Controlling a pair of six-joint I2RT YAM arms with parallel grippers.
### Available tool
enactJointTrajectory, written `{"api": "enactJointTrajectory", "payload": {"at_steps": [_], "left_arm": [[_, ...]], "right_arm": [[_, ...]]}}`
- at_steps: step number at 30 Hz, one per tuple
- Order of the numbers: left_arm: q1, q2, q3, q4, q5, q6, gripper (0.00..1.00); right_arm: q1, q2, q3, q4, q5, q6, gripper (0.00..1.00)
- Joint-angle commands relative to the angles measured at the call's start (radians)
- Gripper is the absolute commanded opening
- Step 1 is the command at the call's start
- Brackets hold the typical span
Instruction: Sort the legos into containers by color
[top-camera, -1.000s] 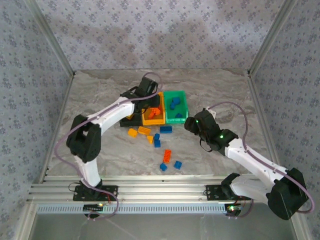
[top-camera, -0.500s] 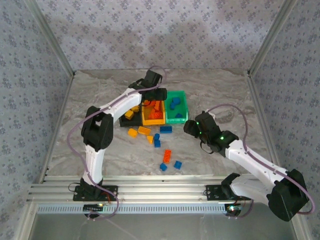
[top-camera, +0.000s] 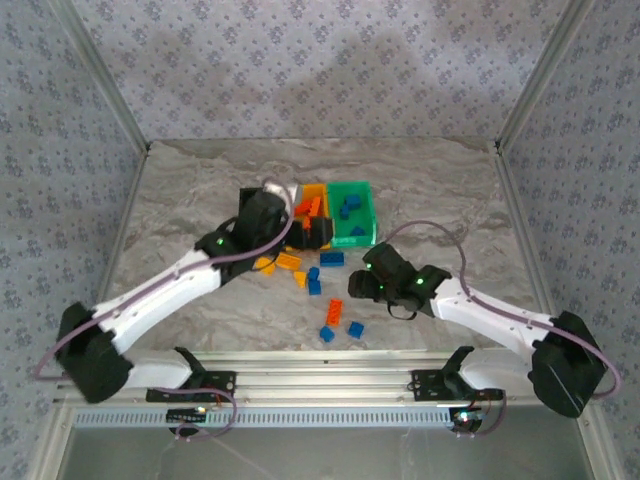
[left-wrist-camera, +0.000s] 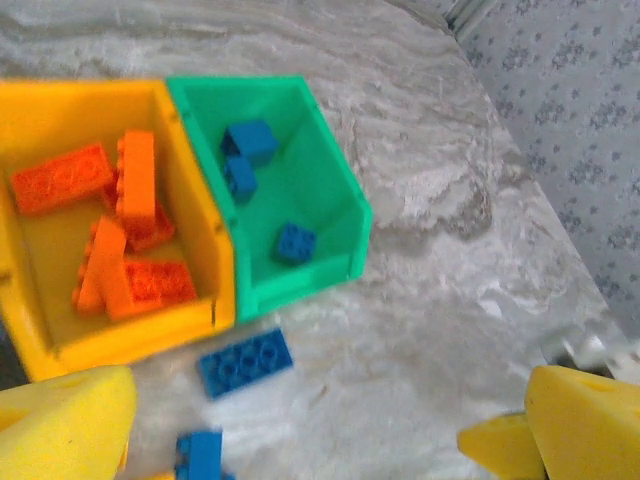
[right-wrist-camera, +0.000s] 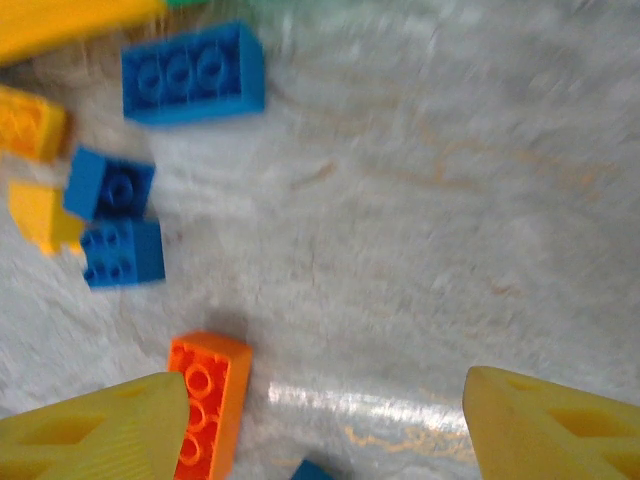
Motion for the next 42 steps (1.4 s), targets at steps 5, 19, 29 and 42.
{"api": "enactJointTrajectory", "payload": {"at_steps": [5,19,29,42], "left_arm": [[-0.052,-0.278,-0.358,-0.016,-0.133,-0.153,0.99],[-0.051,-0.445,-0.524,-0.109,-0.212,-0.239,0.99],[-0.051,-0.451,-0.530,-0.123,-0.225,-0.239,0.99],[-0.051,-0.453,-0.526,-0.141,-0.243,-0.249,1.00]], "right_arm": [[0.120,0.127,0.009,-0.021,0.006,-0.001,0.74],[0.240,0.202,0.031,-0.104,0.050,0.019,0.72],[0.272,0.282,0.041,-0.112,0.045,-0.002,0.62],[0.266,0.186,0.041,-0.123,0.075,-0.017,0.35]]}}
